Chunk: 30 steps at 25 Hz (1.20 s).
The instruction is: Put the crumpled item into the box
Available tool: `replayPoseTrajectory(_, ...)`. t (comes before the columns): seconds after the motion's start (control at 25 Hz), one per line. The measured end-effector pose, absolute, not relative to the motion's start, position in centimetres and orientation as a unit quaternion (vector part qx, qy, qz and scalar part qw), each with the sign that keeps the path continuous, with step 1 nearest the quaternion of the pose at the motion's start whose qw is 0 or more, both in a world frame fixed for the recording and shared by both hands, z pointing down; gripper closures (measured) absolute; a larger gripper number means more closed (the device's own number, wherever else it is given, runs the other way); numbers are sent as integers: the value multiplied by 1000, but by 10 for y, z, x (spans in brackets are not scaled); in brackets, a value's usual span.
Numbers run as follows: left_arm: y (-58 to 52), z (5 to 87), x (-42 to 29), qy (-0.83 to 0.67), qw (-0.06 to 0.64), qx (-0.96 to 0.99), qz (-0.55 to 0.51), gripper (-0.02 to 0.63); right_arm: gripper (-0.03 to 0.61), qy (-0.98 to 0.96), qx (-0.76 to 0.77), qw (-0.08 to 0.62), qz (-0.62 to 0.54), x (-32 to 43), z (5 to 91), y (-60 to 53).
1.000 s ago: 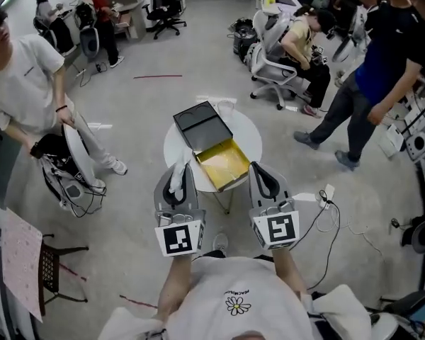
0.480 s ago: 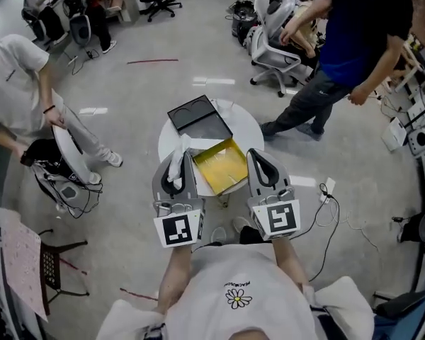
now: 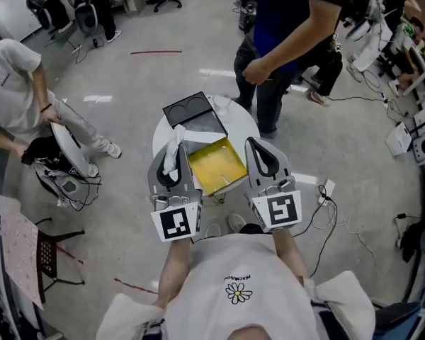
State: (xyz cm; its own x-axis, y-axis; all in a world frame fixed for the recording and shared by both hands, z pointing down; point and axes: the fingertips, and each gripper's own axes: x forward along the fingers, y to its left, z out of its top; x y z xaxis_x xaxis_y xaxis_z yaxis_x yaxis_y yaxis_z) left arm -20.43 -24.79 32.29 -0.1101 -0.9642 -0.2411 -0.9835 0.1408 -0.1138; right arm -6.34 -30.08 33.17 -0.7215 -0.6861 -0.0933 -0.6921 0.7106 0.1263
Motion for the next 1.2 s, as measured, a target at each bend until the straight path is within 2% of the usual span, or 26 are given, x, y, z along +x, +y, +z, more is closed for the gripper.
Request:
replayPoseTrajectory(0.32,-259,325,-196,740,135,-659,9,569,578,926,-374,12,58,-60,339,-302)
replayPoseTrajectory(0.6,-286,361,-190,705,177,-673,-138,569,578,917,-395,-4,49,-48,341,-306)
replayPoseTrajectory(0.88,-317,436,-189,651,165,-691,-267,568,578,911,-409,-28,34,-45,352,-303)
replayPoseTrajectory(1.2,-344,565,-177,521,159,-727,-419,565,578,897,-437,-63,27,-28,368,-297)
